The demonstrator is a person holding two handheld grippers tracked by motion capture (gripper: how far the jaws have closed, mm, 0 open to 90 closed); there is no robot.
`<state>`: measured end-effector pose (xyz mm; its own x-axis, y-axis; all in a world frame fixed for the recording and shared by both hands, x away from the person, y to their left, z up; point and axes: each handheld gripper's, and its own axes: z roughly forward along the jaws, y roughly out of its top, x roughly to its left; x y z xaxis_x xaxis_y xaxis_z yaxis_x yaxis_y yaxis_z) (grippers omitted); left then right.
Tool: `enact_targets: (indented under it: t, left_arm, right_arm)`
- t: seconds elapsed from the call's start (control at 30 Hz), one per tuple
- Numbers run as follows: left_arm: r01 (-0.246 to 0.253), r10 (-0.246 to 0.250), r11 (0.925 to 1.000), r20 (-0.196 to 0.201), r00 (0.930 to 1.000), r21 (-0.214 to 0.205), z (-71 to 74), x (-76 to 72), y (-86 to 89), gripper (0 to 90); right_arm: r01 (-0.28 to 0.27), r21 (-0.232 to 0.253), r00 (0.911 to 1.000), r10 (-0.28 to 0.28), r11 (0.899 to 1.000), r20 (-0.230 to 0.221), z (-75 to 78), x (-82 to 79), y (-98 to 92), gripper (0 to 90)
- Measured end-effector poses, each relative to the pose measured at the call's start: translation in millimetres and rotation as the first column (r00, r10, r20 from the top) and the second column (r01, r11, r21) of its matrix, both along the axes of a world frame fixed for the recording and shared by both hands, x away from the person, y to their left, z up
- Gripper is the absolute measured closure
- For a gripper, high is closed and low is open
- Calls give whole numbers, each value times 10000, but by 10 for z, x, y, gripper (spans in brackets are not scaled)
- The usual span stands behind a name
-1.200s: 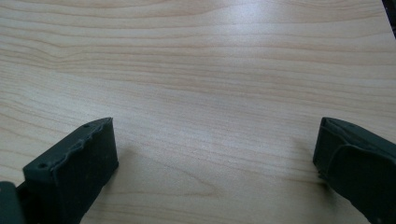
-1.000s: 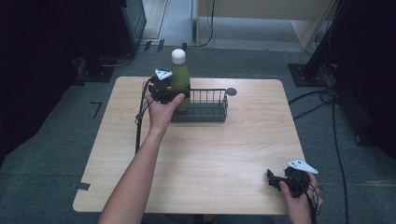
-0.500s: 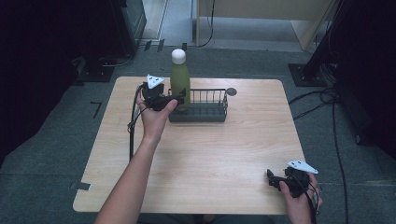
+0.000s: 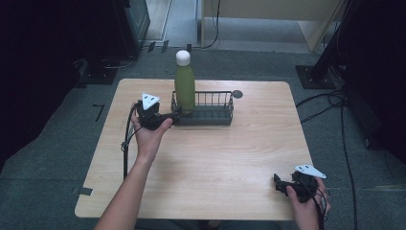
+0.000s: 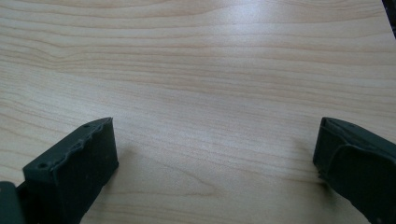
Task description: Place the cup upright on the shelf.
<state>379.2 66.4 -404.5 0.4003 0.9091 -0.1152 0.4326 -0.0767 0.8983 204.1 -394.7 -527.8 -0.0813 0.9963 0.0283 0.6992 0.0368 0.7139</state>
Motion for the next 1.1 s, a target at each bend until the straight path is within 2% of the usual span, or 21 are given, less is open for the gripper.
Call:
enact_targets:
  t: [0.1, 0.37, 0.57, 0.83, 0.87, 1.03, 1.1]
  left_arm:
    - [-75, 76, 10000, -224, 9997, 44, -111, -45, 66, 0]
    - [-331, 344, 9990, -479, 9983, 285, -305, -236, 313, 0]
    - [-526, 570, 9965, -662, 9962, 653, -463, -407, 519, 0]
    - [-817, 935, 9907, -1092, 9896, 1086, -713, -623, 790, 0]
    - [-869, 1004, 9891, -1129, 9885, 1188, -740, -653, 818, 0]
    - [-1167, 1474, 9707, -1370, 9795, 2101, -877, -806, 937, 0]
    - [-1203, 1565, 9663, -1481, 9765, 2276, -924, -863, 986, 0]
  right_arm:
    - [1, 2, 10000, -1, 10000, 1, 0, 0, 0, 0]
    - [4, 3, 10000, -4, 10000, 0, 0, 0, 0, 0]
    - [2, 1, 10000, -2, 10000, 1, 0, 0, 0, 0]
    - [-14, -18, 10000, 14, 10000, 6, -1, 0, -1, 0]
    - [-13, -17, 10000, 13, 10000, 8, -1, 0, -1, 0]
    - [-14, -19, 10000, 14, 10000, 9, -1, 0, -1, 0]
    - [-14, -18, 10000, 14, 10000, 10, -1, 0, -1, 0]
